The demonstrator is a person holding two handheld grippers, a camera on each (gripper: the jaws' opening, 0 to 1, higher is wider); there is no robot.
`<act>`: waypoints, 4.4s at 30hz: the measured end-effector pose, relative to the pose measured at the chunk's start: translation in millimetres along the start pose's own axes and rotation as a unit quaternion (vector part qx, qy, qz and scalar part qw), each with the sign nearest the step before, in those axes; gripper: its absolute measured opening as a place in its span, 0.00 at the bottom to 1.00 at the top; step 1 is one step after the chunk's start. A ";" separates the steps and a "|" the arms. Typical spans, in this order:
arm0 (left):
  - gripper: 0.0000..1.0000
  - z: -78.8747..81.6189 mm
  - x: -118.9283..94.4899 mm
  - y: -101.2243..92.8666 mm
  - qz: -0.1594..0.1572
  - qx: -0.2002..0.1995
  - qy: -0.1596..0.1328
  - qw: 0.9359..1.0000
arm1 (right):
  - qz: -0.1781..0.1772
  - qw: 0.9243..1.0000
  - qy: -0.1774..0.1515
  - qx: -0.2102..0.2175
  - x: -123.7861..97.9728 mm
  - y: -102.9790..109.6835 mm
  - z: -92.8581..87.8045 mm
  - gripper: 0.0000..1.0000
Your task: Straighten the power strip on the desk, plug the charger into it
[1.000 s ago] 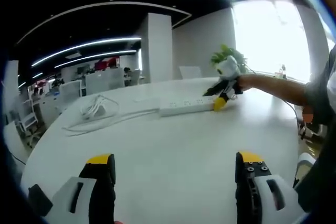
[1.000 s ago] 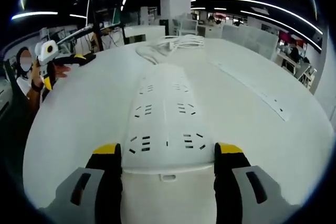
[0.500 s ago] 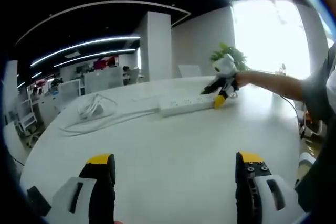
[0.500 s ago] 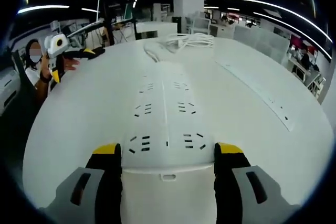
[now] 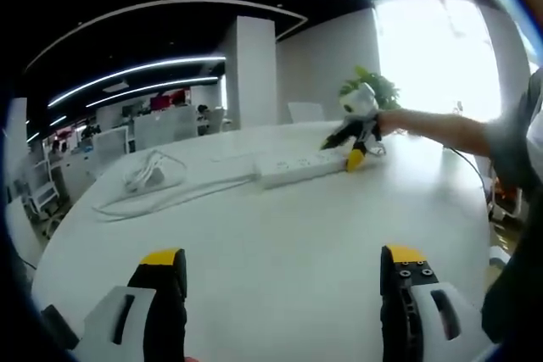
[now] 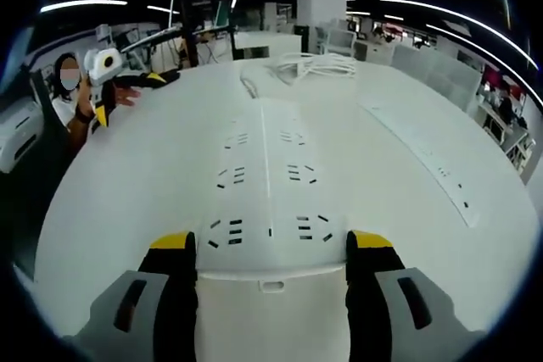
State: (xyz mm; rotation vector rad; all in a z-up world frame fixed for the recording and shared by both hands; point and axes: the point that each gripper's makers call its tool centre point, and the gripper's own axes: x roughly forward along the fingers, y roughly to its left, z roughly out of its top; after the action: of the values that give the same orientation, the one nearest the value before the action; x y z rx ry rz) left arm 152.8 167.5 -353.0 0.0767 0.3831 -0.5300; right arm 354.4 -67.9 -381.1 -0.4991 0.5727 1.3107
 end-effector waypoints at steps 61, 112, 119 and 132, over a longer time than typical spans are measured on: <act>0.97 -1.9 5.1 5.2 0.010 0.000 0.009 1.000 | 0.055 0.997 0.000 -0.047 1.9 -22.7 2.4 0.70; 0.98 5.5 -0.3 -1.8 0.006 0.006 0.001 1.000 | -0.006 0.999 -0.039 0.008 -14.6 -37.6 20.2 1.00; 0.98 7.5 -2.1 -5.4 0.003 0.010 0.001 1.000 | -0.040 0.997 -0.068 0.026 -29.8 -40.9 28.8 1.00; 0.98 12.9 -8.5 -15.1 -0.004 0.019 -0.006 1.000 | -0.132 0.983 -0.108 0.064 -72.7 -51.7 14.7 1.00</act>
State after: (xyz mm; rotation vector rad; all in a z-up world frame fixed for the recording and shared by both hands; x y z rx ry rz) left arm 142.8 156.4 -337.5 0.1082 0.3623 -0.5457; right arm 395.3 -122.6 -321.8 -0.3085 0.3914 1.0508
